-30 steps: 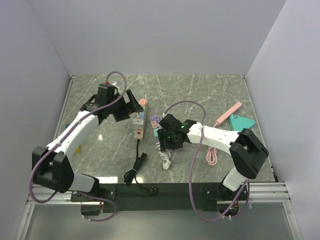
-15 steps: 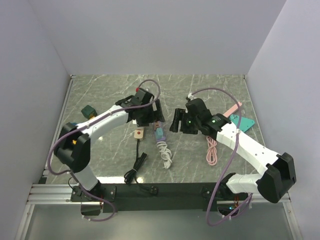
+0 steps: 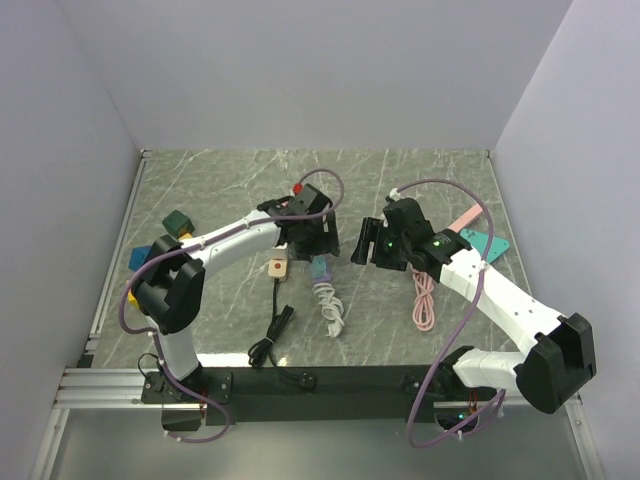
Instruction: Pull the plug off the socket
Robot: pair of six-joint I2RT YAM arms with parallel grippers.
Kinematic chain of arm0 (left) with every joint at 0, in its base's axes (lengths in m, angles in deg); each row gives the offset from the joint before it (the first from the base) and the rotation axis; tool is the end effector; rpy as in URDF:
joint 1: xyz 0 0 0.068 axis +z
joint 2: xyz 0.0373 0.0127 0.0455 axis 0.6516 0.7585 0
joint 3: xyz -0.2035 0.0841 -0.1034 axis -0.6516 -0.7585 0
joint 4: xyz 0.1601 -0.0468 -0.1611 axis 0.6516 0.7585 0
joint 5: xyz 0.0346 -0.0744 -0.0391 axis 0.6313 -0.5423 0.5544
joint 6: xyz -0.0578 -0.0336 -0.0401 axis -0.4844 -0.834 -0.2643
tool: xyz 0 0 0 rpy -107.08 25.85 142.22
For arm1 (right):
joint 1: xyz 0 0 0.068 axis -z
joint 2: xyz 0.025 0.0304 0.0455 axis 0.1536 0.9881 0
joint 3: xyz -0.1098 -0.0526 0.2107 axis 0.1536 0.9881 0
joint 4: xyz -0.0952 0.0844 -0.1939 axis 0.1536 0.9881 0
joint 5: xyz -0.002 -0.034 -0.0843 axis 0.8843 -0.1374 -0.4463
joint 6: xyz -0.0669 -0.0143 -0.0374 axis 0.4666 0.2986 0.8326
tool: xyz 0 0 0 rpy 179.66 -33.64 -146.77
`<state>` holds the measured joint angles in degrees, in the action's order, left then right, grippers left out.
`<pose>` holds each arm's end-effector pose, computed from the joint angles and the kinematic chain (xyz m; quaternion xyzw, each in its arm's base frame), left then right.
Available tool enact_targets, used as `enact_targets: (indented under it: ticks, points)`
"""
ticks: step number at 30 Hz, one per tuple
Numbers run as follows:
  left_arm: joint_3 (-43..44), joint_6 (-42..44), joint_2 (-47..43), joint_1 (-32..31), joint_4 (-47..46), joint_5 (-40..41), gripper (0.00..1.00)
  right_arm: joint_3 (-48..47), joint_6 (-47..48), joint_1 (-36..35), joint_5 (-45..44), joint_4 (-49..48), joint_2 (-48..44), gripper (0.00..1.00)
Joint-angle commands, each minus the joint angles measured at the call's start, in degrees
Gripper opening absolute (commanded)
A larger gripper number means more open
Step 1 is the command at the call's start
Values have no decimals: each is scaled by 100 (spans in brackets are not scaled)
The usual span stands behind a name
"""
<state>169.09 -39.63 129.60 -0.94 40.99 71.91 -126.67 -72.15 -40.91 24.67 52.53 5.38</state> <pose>0.2758 -0.2441 0.1939 -0.0533 0.9594 -0.1924 0.1993 0.2147 0.1388 0.2379 0.0164 0.9323 0.2213 0.2855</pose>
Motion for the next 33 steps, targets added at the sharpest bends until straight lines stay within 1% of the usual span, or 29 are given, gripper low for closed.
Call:
enact_targets:
  ticks: [1,4,8,12,13,15,16,18,19,20,22,25,27,33]
  points:
    - [-66,-112,-80,-234,-28,10,81,83,77,70,36,-93,-63,77]
    - [-250,-121,-63,-313,-29,10,79,171,77,122,97,-198,-19,77]
    - [-487,-112,-54,-331,-178,-69,67,259,77,193,194,-303,42,77]
    - [-576,-68,113,-331,-222,-60,57,329,94,237,264,-409,86,76]
    - [-628,-51,130,-331,-283,-60,51,329,121,246,273,-435,95,76]
    - [-681,-42,174,-331,-345,-60,42,356,147,272,308,-514,165,76]
    - [-734,-16,183,-331,-415,-60,31,373,182,289,352,-576,192,76]
    - [-787,72,183,-322,-494,-60,15,461,217,316,605,-829,305,76]
    - [-857,99,166,-331,-538,-60,3,487,244,377,720,-944,358,76]
    - [-901,142,140,-322,-652,-69,0,531,253,412,843,-1058,411,76]
    - [-1067,257,78,-322,-819,-209,1,593,314,456,1229,-1436,639,76]
    - [-1383,371,-106,-304,-1223,-534,0,549,393,457,1467,-1779,1105,76]
    - [-1542,354,-194,-252,-1504,-657,0,549,402,474,1547,-2094,1351,76]
    - [-2131,327,-555,-67,-2207,-1378,0,540,376,457,1688,-2685,1931,76]
